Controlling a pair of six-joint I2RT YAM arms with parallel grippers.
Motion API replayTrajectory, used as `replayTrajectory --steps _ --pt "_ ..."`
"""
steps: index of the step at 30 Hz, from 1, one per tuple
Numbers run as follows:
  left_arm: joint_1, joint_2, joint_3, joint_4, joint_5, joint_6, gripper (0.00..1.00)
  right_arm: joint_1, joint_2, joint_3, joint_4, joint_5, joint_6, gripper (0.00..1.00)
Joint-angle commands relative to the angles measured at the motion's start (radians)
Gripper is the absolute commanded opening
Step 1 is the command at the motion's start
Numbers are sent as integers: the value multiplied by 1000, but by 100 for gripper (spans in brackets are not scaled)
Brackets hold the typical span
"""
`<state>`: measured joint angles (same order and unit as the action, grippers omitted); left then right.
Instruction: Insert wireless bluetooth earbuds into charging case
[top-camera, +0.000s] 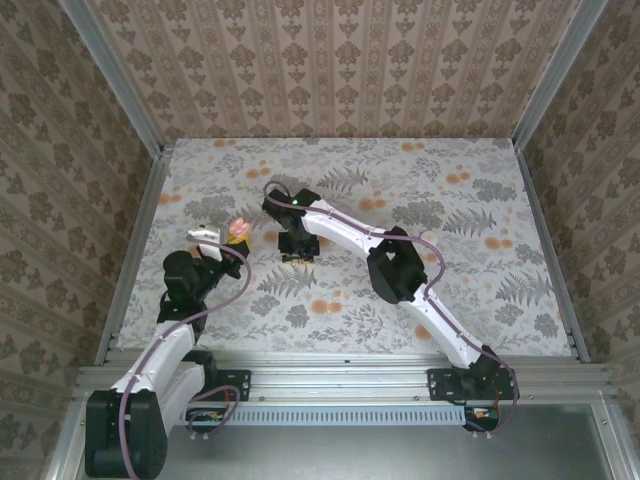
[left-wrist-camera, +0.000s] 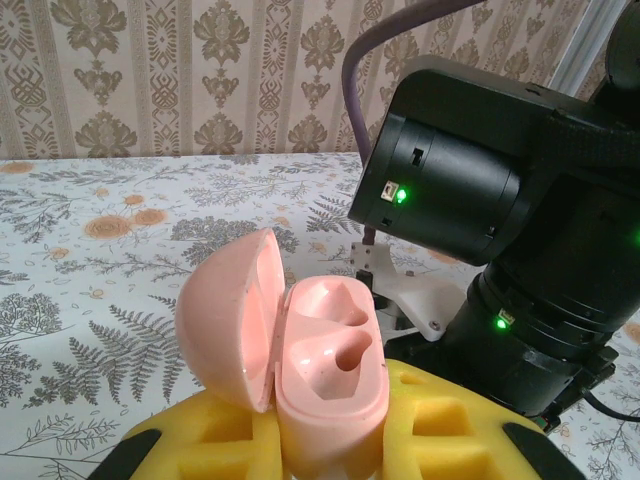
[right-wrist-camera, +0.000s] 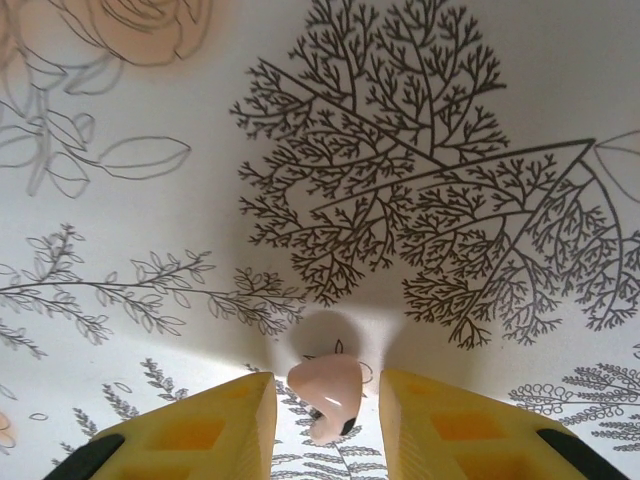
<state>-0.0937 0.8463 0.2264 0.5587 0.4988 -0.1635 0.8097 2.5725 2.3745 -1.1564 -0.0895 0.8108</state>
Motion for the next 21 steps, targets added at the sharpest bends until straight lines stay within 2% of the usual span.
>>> replayTrajectory --steps 1,21 --pt "9 -20 -5 -6 -5 9 16 8 28 29 -52 11 -14 33" --pt "10 -42 -4 -31 -14 8 17 4 74 74 -34 14 -41 28"
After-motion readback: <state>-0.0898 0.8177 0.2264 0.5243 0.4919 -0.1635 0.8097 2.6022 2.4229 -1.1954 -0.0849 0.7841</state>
